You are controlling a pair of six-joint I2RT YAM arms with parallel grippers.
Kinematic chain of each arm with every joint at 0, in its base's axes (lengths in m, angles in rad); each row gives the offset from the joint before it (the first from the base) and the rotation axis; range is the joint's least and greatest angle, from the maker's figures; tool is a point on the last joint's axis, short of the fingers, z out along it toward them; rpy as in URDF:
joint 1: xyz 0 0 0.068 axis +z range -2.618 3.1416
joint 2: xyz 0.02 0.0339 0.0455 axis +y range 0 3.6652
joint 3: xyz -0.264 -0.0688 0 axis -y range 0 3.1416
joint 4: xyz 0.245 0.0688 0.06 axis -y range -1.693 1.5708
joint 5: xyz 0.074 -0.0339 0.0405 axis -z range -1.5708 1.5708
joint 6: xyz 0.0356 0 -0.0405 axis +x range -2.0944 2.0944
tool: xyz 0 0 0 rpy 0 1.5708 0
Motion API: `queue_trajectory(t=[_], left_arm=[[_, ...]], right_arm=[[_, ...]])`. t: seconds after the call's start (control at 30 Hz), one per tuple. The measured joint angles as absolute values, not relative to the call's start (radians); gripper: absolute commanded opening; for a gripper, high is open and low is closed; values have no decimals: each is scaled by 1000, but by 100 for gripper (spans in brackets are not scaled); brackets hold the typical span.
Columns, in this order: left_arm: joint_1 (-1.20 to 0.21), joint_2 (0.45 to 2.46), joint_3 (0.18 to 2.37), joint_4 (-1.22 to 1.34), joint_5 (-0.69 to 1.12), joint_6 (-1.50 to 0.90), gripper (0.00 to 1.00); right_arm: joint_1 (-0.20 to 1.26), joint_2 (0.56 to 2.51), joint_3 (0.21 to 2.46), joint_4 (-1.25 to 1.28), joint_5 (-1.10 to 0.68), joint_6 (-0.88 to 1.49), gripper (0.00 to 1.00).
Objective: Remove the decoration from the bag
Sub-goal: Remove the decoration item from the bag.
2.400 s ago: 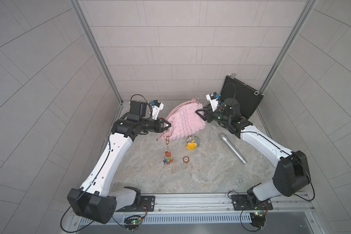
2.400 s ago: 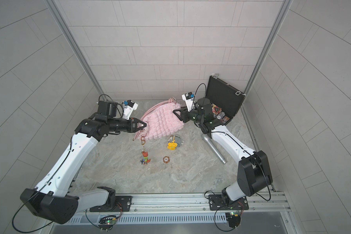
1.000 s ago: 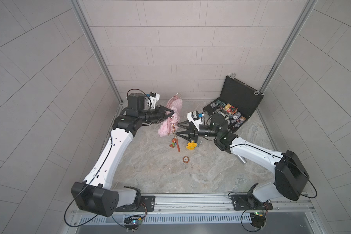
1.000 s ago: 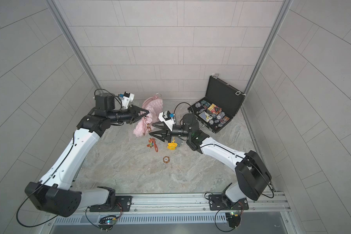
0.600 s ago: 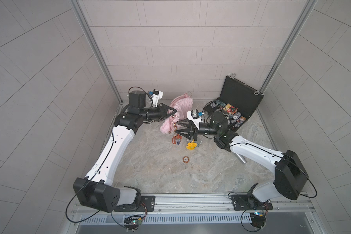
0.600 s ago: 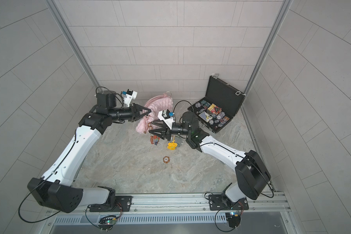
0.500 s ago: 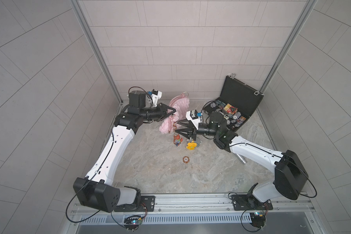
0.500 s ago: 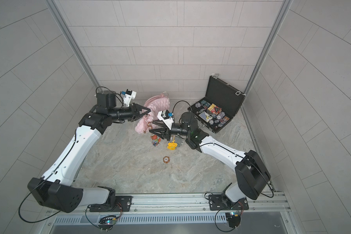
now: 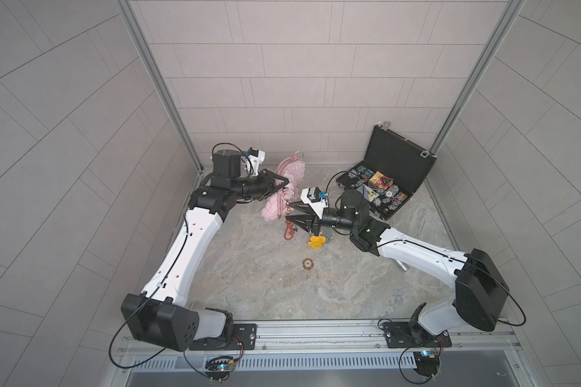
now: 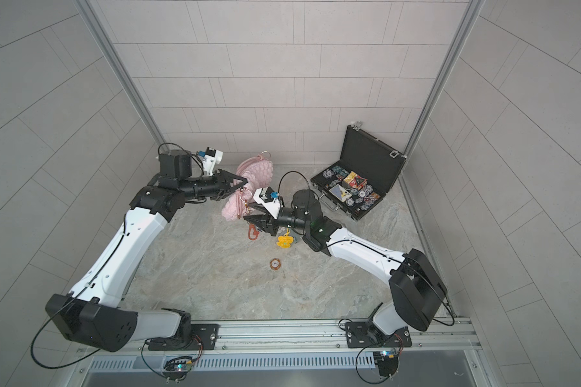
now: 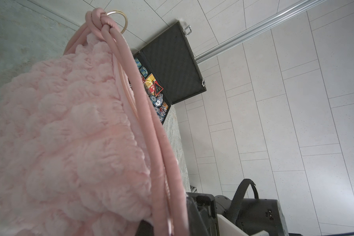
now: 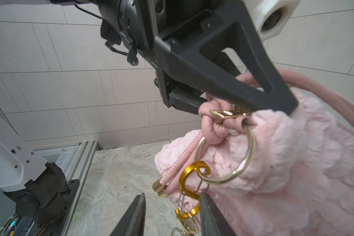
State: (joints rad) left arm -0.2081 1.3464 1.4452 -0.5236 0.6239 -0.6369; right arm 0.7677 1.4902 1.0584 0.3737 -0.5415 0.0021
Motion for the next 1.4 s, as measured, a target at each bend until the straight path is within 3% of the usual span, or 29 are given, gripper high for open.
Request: queue_trajectory(t=[0.37, 1.4], left_arm=[[-211, 1346, 1445, -522, 653, -630, 0], [-215, 1347, 1445, -509, 711, -628, 0]], right_arm=[[760, 1489, 1049, 402, -493, -3, 48], [757, 1488, 1047, 388, -533, -64, 31]])
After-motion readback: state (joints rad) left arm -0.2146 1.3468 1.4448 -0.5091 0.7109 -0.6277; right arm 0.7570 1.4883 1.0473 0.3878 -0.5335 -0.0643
